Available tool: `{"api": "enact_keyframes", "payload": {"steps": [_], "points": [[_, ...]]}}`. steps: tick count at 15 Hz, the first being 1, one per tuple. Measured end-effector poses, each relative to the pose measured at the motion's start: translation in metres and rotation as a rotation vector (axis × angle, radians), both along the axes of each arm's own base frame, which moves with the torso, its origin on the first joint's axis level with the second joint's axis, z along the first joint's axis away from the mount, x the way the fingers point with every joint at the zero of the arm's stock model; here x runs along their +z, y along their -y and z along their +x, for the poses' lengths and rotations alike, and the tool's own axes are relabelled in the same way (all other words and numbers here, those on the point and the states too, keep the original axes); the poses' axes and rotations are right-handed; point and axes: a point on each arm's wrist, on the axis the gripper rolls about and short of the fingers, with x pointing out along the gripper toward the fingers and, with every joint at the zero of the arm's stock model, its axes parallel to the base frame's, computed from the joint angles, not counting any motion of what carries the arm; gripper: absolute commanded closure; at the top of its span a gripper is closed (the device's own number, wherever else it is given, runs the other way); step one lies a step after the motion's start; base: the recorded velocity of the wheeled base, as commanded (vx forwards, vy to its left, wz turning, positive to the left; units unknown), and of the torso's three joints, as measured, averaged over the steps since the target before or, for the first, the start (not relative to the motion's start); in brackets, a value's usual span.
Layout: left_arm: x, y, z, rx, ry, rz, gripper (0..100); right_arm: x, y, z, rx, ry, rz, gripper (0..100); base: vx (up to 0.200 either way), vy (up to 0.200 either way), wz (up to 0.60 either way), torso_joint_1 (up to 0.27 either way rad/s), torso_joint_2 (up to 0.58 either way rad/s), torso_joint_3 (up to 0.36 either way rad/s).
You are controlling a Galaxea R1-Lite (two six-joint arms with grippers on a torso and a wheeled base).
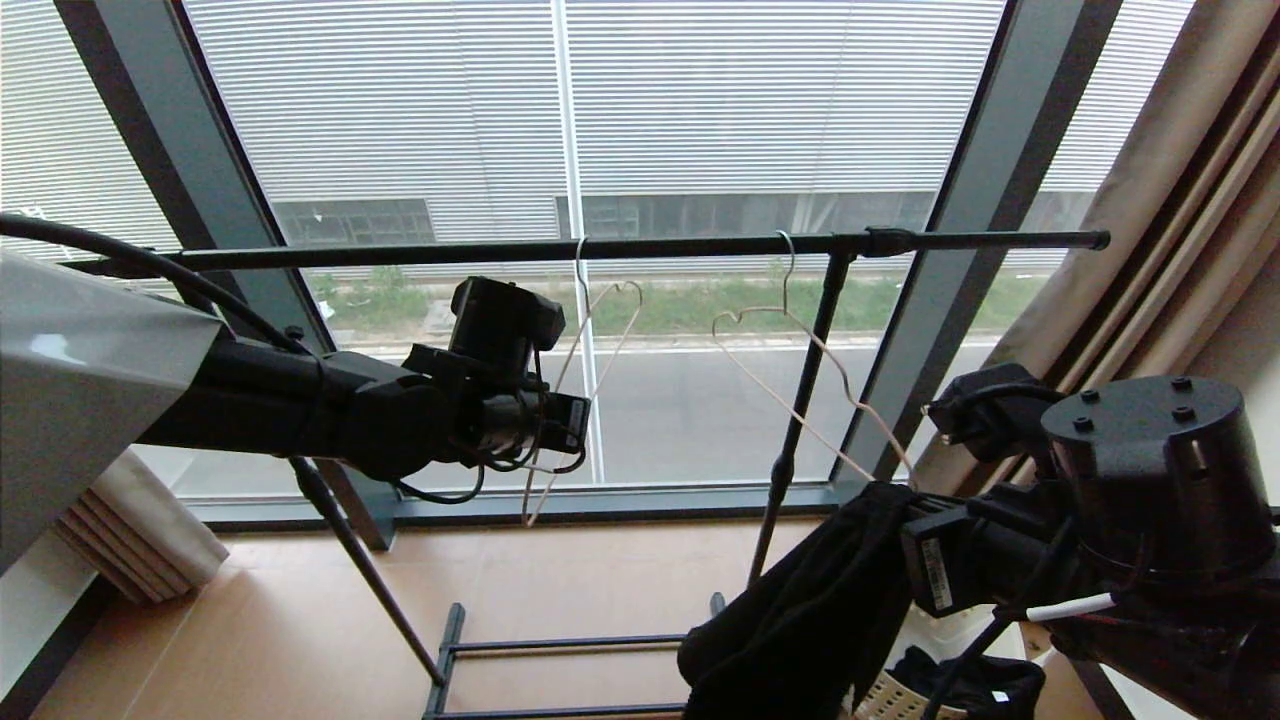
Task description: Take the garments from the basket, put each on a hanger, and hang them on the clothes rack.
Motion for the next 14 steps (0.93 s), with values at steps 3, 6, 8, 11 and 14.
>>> {"api": "enact_keyframes", "payload": {"steps": [3,6,8,11,14], "points": [[0.006,-0.001,-0.003,0.002,0.012,-0.015,100,0.000,0.000,0.000,0.000,0.000,0.000,100,0.000,0.000,0.00,0.000,0.00,0.000],[0.018,-0.005,-0.016,-0.008,0.032,-0.027,100,0.000,0.000,0.000,-0.001,0.000,-0.001,100,0.000,0.000,0.00,0.000,0.00,0.000],[0.023,-0.011,-0.032,-0.019,0.030,-0.028,100,0.000,0.000,0.000,0.001,0.001,-0.002,100,0.000,0.000,0.00,0.000,0.00,0.000],[0.031,-0.023,-0.058,-0.038,0.059,-0.050,100,-0.001,-0.005,-0.004,0.031,-0.002,-0.015,100,0.000,0.000,0.00,0.000,0.00,0.000],[0.034,-0.035,-0.081,-0.084,0.065,-0.057,100,0.000,-0.014,-0.002,0.073,0.005,-0.056,100,0.000,0.000,0.00,0.000,0.00,0.000]]}}
